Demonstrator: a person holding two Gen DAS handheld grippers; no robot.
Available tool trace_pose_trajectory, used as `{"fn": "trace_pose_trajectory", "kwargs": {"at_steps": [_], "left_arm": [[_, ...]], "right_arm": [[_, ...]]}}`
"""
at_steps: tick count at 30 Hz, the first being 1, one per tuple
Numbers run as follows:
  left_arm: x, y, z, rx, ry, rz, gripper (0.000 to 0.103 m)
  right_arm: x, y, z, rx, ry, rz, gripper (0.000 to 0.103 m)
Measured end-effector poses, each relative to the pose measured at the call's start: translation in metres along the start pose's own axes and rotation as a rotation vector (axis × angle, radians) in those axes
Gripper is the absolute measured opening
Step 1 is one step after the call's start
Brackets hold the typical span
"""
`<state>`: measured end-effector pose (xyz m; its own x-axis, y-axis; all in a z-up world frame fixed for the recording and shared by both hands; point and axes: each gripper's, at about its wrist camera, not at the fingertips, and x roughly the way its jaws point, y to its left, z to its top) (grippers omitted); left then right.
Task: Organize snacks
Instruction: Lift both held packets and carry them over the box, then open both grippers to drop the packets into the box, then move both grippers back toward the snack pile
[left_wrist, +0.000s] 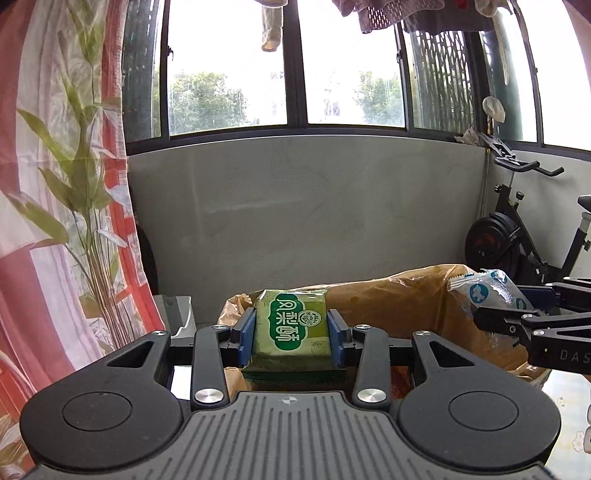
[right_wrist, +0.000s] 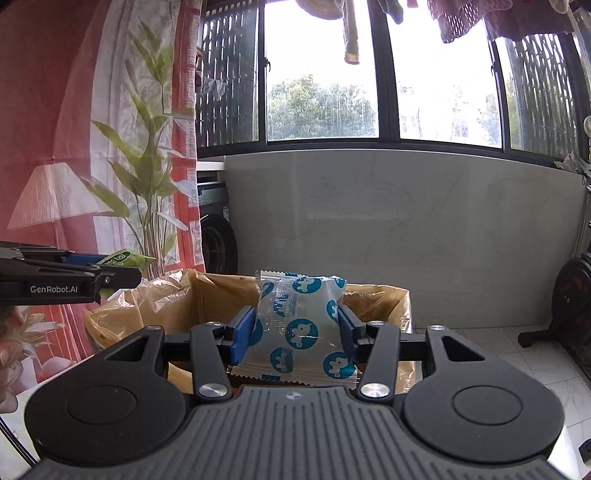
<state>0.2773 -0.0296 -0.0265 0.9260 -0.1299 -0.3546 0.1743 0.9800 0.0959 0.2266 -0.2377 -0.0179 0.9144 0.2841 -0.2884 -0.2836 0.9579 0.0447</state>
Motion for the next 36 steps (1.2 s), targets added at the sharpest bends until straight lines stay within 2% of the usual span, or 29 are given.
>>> {"fn": "trace_pose_trajectory", "kwargs": {"at_steps": [7,17,20,22,24,29,31,34,36], "left_arm": [[0.026,-0.006,-0.008,0.029,0.055,0.003,0.042],[0.039,-0.014,-0.023,0.040,0.101,-0.038,0.044],[0.037,-0.013,-0.023,0.030,0.111,-0.059,0.056],[0.032,-0.010,-0.023,0.019,0.104,-0.058,0.068],[0.026,-0.004,-0.022,0.008,0.102,-0.048,0.071],[-0.001,0.012,-0.025,-0.013,0.090,-0.056,0.072],[-0.016,0.021,-0.028,-0.025,0.081,-0.061,0.079],[-0.040,0.035,-0.033,-0.049,0.062,-0.091,0.087],[-0.054,0.040,-0.039,-0.047,0.056,-0.107,0.088]], "right_arm": [[0.040,-0.008,-0.009,0.071,0.125,0.002,0.050],[0.049,-0.004,-0.012,0.077,0.181,0.003,0.051],[0.050,-0.003,-0.014,0.075,0.188,0.005,0.052],[0.048,-0.002,-0.013,0.065,0.185,0.001,0.061],[0.043,0.000,-0.011,0.059,0.176,0.002,0.071],[0.014,0.010,-0.007,0.007,0.102,0.048,0.071],[0.002,0.016,-0.008,-0.009,0.085,0.062,0.072],[-0.017,0.023,-0.014,-0.001,0.071,0.092,0.081],[-0.028,0.028,-0.018,0.004,0.060,0.111,0.089]]}}
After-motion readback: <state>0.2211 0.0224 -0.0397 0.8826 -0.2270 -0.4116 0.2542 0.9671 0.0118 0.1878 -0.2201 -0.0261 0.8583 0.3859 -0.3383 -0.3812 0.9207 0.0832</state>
